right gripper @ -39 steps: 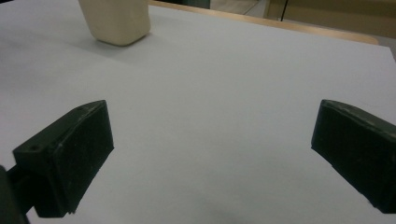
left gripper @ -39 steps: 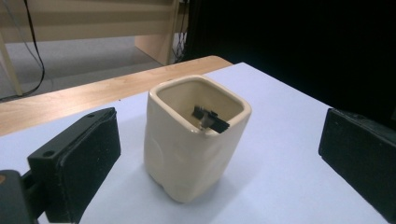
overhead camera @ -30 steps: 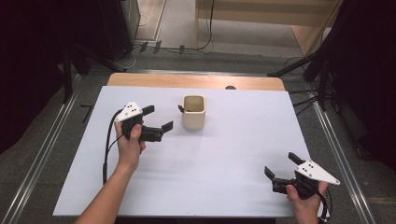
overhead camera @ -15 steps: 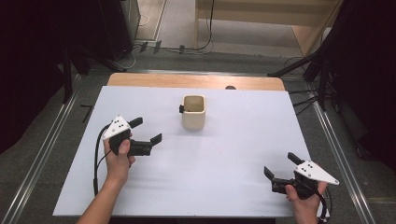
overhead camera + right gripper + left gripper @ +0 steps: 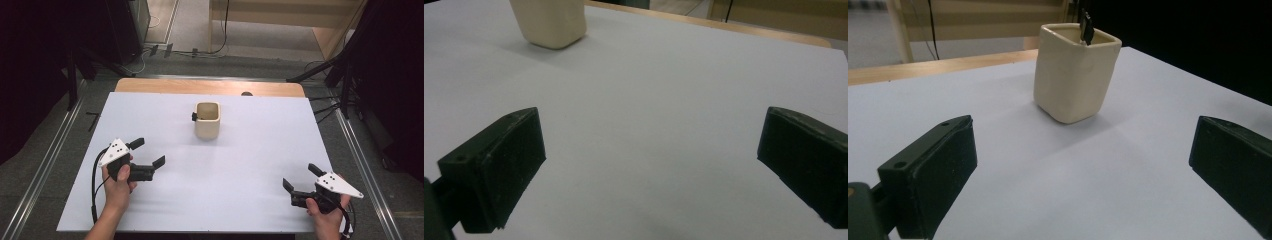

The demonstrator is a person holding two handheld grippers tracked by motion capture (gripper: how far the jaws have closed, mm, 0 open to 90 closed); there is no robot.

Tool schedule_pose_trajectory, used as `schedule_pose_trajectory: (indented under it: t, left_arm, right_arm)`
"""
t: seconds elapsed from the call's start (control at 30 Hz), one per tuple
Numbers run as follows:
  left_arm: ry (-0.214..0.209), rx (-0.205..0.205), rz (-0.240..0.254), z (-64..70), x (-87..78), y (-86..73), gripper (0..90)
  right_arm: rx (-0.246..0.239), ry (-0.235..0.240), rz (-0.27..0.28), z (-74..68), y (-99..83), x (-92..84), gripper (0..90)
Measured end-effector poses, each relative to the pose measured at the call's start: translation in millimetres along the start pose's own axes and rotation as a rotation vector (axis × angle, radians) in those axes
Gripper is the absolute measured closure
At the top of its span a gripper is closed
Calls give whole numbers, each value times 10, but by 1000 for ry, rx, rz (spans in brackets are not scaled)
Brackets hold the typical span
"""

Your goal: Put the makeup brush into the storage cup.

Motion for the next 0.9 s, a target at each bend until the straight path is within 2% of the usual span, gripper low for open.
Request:
schedule_pose_trajectory:
  t: [0.17, 0.23, 0.3, 0.4, 0.57, 0.7, 0.9]
  left_arm:
    - [13, -15, 10, -21, -118, -48, 0]
    - [27, -5, 4, -32, -177, -70, 0]
    - [27, -24, 6, -40, -239, -113, 0]
    - [37, -29, -3, -53, -329, -170, 0]
    - [49, -33, 9, -75, -468, -180, 0]
    - [62, -27, 0, -95, -541, -222, 0]
    - [79, -42, 7, -131, -654, -244, 0]
  right_arm:
    - [-4, -1, -2, -10, 3, 2, 0]
    - [-2, -1, -1, -13, 6, 1, 0]
    - [-6, 0, -2, -14, 6, -3, 0]
    - [-5, -2, -1, -9, 8, -12, 0]
    - [-7, -2, 5, -6, 13, -25, 0]
    - [-3, -5, 5, 1, 17, -32, 0]
    - [-3, -5, 4, -1, 16, -33, 0]
Point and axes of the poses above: each handheld gripper's, and its own axes: x roughly forward along the jaws, y roughly out of its top, z roughly to its right, the point moved 3 cm from there along x, roughly forward along the jaws, and after that the axes turned 10 degrees about z, right-handed, at the moved point
